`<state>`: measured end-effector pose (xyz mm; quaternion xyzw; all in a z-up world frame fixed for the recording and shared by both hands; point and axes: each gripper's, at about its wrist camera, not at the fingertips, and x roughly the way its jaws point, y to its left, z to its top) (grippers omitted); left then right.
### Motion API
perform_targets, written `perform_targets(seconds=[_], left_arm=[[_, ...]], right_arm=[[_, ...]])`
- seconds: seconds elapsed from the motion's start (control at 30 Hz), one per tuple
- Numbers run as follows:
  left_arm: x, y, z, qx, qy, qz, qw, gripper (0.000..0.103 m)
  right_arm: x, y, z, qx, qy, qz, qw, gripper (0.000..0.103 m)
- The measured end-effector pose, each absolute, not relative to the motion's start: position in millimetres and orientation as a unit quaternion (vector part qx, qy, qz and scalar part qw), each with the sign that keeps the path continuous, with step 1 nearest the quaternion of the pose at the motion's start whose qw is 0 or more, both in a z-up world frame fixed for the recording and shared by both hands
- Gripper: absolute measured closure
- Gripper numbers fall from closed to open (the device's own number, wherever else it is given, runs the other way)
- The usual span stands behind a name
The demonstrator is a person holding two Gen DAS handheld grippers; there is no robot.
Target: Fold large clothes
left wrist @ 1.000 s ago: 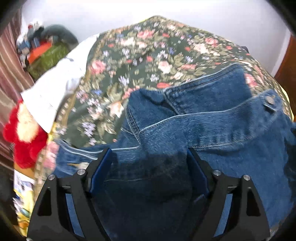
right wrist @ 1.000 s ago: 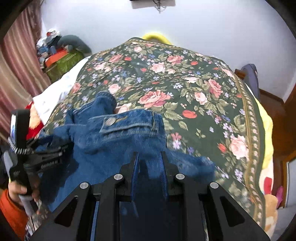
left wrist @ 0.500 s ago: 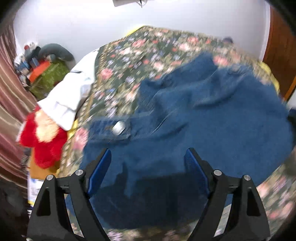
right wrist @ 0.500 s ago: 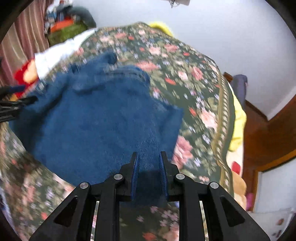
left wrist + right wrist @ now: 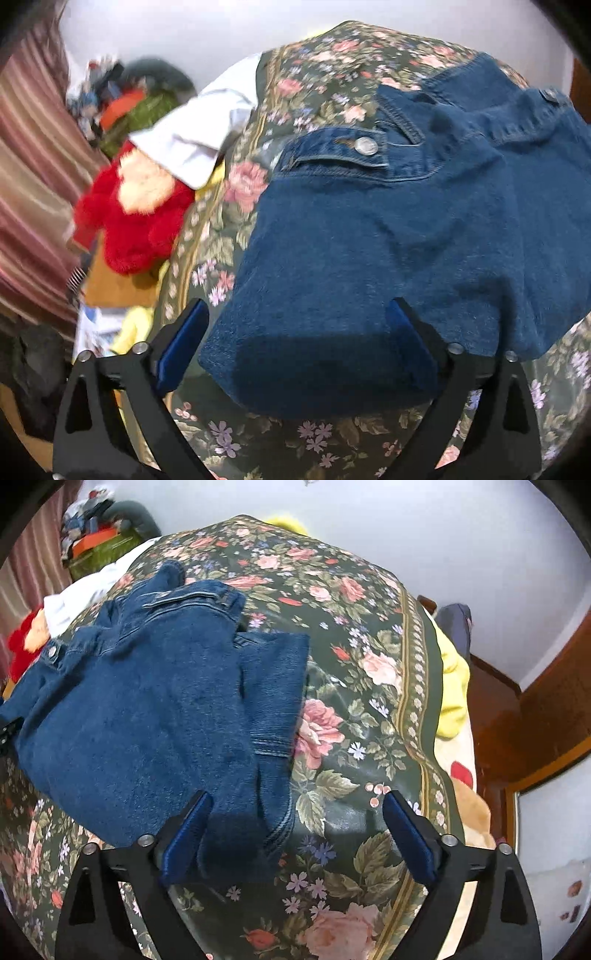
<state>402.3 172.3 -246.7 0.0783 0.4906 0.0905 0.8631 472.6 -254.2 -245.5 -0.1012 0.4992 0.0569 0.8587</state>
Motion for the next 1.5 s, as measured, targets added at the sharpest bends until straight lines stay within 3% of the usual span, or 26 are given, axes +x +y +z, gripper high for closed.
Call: perform_targets(seconds=[0.13,0.3,0.6,0.83,1.03,1.33,1.5], left_arm=[[399,185,-246,0.008,0.502,0.090,0.860,0.004],[382,184,-225,0.011,0.479,0.115,0.870,0.004],[348,182,-179,-0.052,0.408,0.102,0.906,0.004],[333,166,-203,-0.154,0.416,0.078,0.893,0.004],[337,162,-246,-0.239,0.447,0.072,0.859,0.004],[362,174,-294,-0.412,0.457,0.028,0.788,0.008],[386,173,-309,-0.455,0.450,0.013,0.768,0.011]], right_arm=[[476,-258,-248,-0.066,0.512,0.052,0.855,0.007],[468,-257,-229,-0.051,0.508,0.057,0.858,0.007],[437,-224,-168,-0.069,0.441,0.105,0.888,0.007],[428,-173,-147,-0.061,0.412,0.162,0.895,0.007],[433,-124,-174,-0.089,0.430,0.186,0.879,0.007],[461,-76,-258,-0.163,0.498,0.178,0.833,0.007],[462,-71,-275,-0.183,0.489,0.183,0.833,0.000]])
